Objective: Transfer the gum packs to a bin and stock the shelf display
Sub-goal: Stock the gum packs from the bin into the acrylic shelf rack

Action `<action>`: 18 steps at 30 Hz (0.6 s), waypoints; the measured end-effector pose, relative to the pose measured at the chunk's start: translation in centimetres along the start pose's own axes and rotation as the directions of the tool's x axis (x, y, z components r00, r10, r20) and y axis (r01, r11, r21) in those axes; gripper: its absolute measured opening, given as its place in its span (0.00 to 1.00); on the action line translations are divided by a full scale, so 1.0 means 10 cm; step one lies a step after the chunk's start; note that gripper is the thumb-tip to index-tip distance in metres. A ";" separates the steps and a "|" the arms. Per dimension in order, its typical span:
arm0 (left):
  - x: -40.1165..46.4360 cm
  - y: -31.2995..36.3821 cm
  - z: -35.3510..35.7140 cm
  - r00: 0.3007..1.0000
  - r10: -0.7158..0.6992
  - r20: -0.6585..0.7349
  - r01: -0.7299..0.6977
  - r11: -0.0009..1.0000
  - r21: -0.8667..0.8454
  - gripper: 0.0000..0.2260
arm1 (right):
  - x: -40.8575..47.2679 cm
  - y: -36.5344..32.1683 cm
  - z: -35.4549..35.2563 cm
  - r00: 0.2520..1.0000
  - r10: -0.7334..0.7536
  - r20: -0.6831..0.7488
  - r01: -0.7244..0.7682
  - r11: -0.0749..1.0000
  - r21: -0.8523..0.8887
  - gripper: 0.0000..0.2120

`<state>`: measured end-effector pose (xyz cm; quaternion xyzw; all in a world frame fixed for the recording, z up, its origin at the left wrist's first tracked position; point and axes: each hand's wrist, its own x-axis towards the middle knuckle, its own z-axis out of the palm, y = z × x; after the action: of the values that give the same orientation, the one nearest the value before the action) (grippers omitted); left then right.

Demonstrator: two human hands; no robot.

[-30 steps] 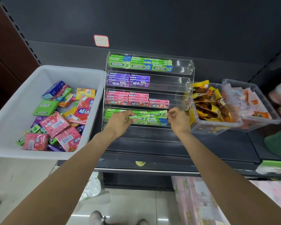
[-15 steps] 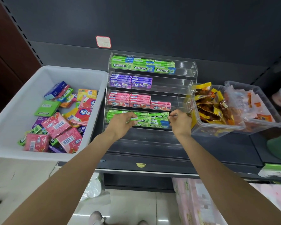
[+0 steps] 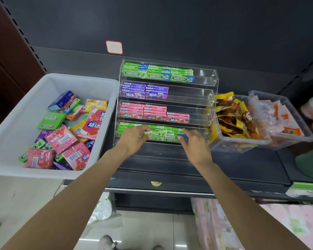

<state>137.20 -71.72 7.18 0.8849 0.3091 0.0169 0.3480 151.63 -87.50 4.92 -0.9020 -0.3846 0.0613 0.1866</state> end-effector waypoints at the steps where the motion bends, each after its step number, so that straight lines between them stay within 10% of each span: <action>1: 0.00 0.00 0.00 1.000 -0.002 0.002 0.002 1.000 0.002 0.15 | -0.01 -0.01 -0.01 1.000 -0.004 0.016 0.004 1.000 -0.017 0.22; 8: -0.02 0.05 -0.01 0.999 -0.013 -0.049 0.011 0.999 -0.040 0.15 | -0.06 -0.03 -0.07 0.997 -0.055 0.061 0.059 0.996 -0.065 0.24; 18: -0.58 -0.08 0.10 0.989 0.025 -0.147 -0.058 0.974 -0.221 0.10 | -0.39 -0.49 -0.06 0.973 -0.225 0.051 0.181 0.883 0.433 0.13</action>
<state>132.31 -75.14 7.04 0.8427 0.3110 0.1226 0.4220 145.76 -87.37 7.19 -0.7899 -0.4632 0.1687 0.3648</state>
